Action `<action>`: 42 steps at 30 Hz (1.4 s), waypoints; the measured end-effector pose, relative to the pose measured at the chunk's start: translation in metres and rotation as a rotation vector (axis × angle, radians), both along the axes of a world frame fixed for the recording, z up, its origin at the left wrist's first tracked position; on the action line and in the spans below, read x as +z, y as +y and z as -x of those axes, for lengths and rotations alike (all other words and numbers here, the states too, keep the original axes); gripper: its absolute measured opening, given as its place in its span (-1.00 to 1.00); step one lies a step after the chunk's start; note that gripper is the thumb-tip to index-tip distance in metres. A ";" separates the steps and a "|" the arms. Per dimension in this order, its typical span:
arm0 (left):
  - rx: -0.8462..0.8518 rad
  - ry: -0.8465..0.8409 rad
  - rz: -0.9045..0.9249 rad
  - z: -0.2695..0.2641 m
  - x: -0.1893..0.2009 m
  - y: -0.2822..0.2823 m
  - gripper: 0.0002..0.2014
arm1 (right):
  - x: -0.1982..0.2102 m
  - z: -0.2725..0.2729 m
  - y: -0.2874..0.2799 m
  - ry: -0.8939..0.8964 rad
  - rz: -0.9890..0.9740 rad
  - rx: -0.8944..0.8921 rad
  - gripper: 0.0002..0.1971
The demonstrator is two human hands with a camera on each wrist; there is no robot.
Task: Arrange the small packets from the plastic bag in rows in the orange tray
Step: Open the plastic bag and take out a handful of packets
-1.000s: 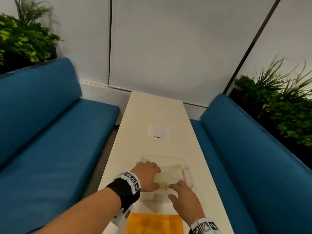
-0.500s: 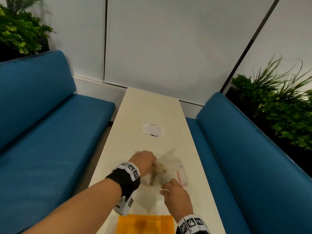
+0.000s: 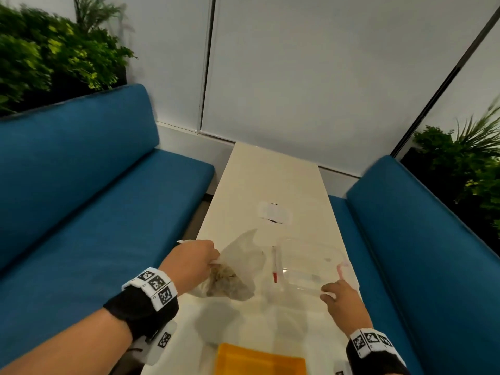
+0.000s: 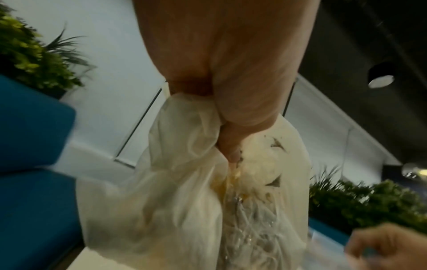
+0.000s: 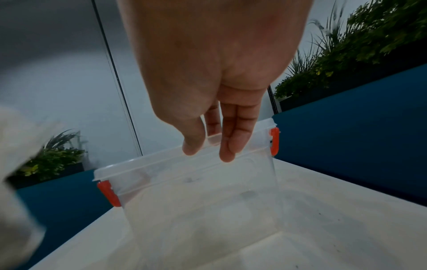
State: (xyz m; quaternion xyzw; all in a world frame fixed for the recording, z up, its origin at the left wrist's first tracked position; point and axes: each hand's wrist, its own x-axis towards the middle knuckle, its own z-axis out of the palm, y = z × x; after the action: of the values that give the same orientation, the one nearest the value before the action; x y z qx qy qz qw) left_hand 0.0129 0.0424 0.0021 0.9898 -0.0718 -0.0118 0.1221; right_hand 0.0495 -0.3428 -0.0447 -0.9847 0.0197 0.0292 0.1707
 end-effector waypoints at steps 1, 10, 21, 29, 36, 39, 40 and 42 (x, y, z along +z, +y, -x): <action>-0.003 0.039 -0.017 0.005 -0.016 0.003 -0.80 | 0.002 0.002 0.002 -0.015 0.005 -0.023 -0.86; -0.040 0.047 0.263 0.046 -0.110 0.017 -0.60 | 0.026 0.031 0.119 -0.001 -0.403 0.100 -0.78; -0.088 -0.360 0.632 0.082 -0.103 0.051 -0.58 | 0.001 -0.016 0.194 0.223 -0.713 0.003 -0.90; 0.224 -0.185 0.712 0.057 -0.055 0.074 -0.47 | 0.054 0.004 0.167 0.007 -0.685 0.216 -0.88; 0.180 -0.095 0.764 0.038 -0.007 0.087 -0.88 | 0.076 0.015 0.152 -0.048 -0.664 0.177 -0.83; 0.178 -0.064 0.696 0.033 0.015 0.097 -0.90 | 0.081 0.019 0.148 -0.085 -0.652 0.162 -0.81; 0.177 -0.111 0.638 0.031 0.019 0.097 -0.88 | 0.083 0.021 0.147 -0.093 -0.648 0.157 -0.82; 0.111 -0.233 0.515 0.027 0.026 0.085 -0.88 | 0.086 0.025 0.149 -0.098 -0.658 0.140 -0.82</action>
State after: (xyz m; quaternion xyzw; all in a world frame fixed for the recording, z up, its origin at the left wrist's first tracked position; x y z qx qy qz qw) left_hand -0.0139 0.1273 0.0286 0.9234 -0.0315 0.1273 0.3608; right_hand 0.0248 -0.1942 0.0414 -0.8761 -0.0668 -0.0017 0.4775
